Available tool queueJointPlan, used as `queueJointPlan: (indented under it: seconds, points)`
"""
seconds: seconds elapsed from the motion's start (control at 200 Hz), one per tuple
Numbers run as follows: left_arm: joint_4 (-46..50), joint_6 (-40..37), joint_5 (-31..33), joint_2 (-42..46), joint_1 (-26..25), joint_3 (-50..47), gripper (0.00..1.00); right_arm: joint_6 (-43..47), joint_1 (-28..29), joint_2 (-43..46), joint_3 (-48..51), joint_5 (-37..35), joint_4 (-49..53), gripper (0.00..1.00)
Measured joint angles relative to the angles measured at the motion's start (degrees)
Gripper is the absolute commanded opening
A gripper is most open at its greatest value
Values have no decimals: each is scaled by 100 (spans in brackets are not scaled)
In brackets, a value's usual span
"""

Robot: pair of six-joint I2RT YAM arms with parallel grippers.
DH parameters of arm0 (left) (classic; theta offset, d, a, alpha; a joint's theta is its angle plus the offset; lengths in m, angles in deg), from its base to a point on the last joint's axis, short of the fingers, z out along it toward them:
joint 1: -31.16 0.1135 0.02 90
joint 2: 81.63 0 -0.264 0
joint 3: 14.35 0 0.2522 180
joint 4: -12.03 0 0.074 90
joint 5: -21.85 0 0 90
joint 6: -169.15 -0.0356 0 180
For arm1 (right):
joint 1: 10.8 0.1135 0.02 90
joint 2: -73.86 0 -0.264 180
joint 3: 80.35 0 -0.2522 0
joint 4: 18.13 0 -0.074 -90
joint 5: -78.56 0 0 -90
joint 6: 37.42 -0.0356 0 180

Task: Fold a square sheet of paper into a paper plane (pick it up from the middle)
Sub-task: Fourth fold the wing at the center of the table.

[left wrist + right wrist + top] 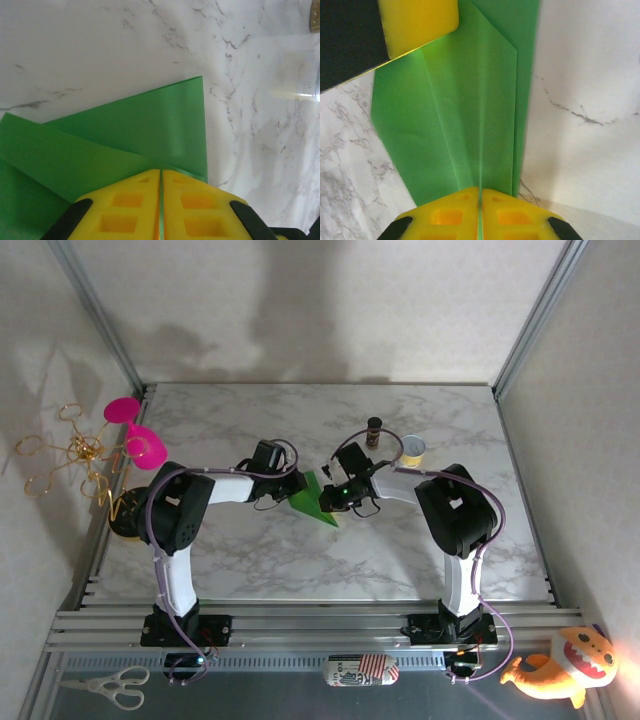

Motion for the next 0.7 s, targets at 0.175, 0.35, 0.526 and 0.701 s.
queueJointPlan:
  seconds: [0.175, 0.35, 0.526, 0.701]
  points:
    - [22, -2, 72, -4, 2, 7, 9, -105, -37, 7, -17, 227, -136, 13]
    - [140, -35, 127, -20, -31, 81, 9, -195, -35, 7, -199, 452, -203, 12]
    - [225, -68, 221, -46, -59, 155, 9, -243, 4, -4, -326, 485, -201, 11]
    - [249, -90, 254, -46, -72, 166, 9, -289, 57, -131, -332, 481, -151, 11]
